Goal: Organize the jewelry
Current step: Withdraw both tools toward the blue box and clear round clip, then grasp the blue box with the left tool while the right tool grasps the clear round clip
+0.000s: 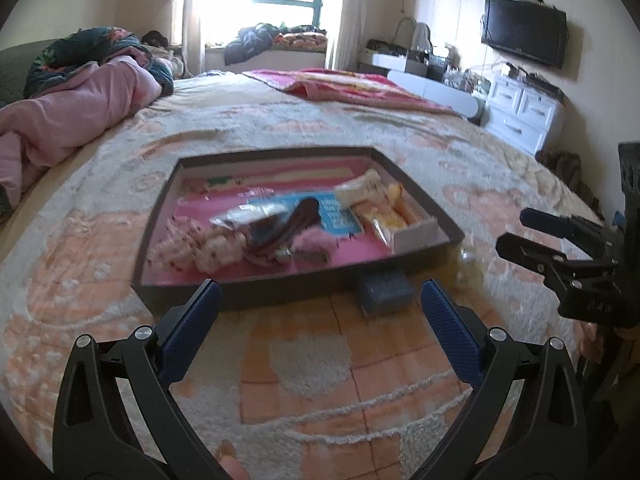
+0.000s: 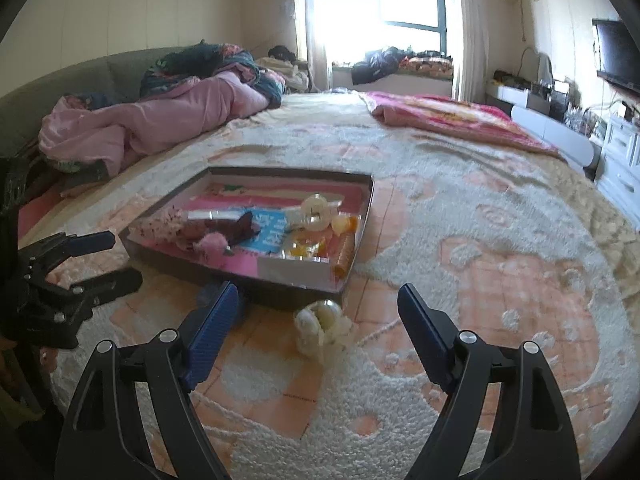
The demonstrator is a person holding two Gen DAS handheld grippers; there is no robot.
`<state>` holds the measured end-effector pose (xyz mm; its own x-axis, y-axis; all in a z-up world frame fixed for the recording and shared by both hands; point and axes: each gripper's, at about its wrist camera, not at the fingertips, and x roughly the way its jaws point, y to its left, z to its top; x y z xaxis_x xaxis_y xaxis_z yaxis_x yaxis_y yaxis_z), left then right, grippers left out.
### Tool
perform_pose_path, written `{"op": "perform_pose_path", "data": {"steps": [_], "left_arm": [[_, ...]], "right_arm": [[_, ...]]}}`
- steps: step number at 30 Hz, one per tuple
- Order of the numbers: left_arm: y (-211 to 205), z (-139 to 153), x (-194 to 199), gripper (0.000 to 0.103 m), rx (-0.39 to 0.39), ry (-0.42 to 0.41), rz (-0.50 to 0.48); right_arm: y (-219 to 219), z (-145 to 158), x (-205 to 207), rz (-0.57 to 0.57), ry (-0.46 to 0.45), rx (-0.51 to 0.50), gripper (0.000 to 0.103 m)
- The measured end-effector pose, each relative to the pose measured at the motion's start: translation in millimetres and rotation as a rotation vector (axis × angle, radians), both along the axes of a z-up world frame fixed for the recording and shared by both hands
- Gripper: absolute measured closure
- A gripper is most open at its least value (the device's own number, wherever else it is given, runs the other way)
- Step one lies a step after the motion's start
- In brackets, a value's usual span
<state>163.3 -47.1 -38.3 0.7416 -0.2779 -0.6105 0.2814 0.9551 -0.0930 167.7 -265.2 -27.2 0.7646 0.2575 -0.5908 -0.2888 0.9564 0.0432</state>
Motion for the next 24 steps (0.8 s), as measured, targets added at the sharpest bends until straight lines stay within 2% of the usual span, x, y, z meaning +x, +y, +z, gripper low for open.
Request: {"op": "perform_pose_path", "data": {"steps": [3,12,15,16,19,24], "left_arm": [[-8.1,-11.7,4.4,0.012,0.015,0.031,-0.015],[-27.8,-36.4,21.6,0.012,0.021,0.098,-0.051],[-35.0,-42.8,31.1,0.012,0.024,0.124,-0.059],[-36.9,-43.9,32.7,0.012,0.019,0.130,-0.061],[-41.8,-46.3,38.1,0.012,0.009,0.146,-0.071],[-52.0,-49.1,43.1,0.023,0.013,0.170,-0.080]], "right_arm": [[-0.3,-14.7,7.2,0.000,0.043,-0.003,0.026],[2.6,-43.6,27.6,0.021,0.148,-0.008,0.041],[2.6,-49.4,33.9,0.028,0.175,0.003,0.054],[2.2,-50.3,35.2,0.033,0.183,0.006,0.062],[0.7,-49.0,35.2,0.036,0.186,0.016,0.062],[-7.5,-40.5,29.5,0.028,0.181,0.059,0.063]]}}
